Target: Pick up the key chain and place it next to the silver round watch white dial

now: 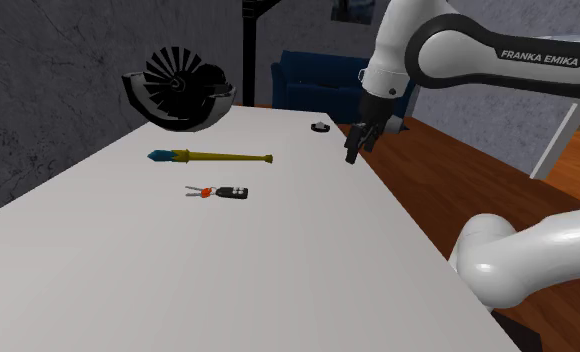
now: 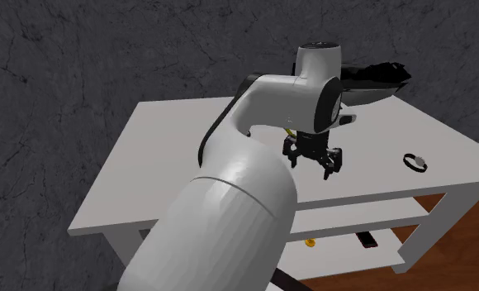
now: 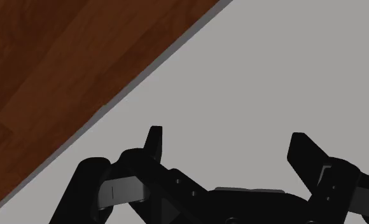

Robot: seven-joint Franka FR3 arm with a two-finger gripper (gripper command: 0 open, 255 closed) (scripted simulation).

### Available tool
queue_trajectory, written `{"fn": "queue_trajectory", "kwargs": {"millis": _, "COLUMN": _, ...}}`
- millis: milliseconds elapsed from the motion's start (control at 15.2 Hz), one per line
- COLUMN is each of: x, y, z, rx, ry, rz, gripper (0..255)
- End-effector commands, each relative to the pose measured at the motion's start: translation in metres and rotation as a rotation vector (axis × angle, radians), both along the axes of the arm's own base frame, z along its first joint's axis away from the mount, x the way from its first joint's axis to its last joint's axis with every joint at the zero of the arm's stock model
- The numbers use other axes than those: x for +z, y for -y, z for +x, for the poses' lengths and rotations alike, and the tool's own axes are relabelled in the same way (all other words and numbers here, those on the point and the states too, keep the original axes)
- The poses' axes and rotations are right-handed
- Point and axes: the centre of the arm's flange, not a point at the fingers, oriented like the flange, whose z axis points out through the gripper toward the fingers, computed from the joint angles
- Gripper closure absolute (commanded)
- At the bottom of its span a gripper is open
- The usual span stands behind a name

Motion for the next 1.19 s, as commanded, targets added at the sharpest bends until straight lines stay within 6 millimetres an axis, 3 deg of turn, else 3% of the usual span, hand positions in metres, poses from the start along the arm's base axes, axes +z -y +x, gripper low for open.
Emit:
{"fn": "queue_trajectory", "kwargs": {"millis": 0, "x": 0.0, "y": 0.0, "z": 0.0, "rx": 0.0, "ry": 0.0, "rz": 0.0, "gripper": 0}}
{"fn": "queue_trajectory", "kwargs": {"millis": 594, "x": 0.003, "y": -0.089, "z": 0.08, "rx": 0.179, "ry": -0.066, "rz": 0.014, "gripper": 0}}
{"fn": "queue_trajectory", "kwargs": {"millis": 1122, "x": 0.003, "y": -0.18, "z": 0.136, "rx": 0.338, "ry": -0.125, "rz": 0.026, "gripper": 0}}
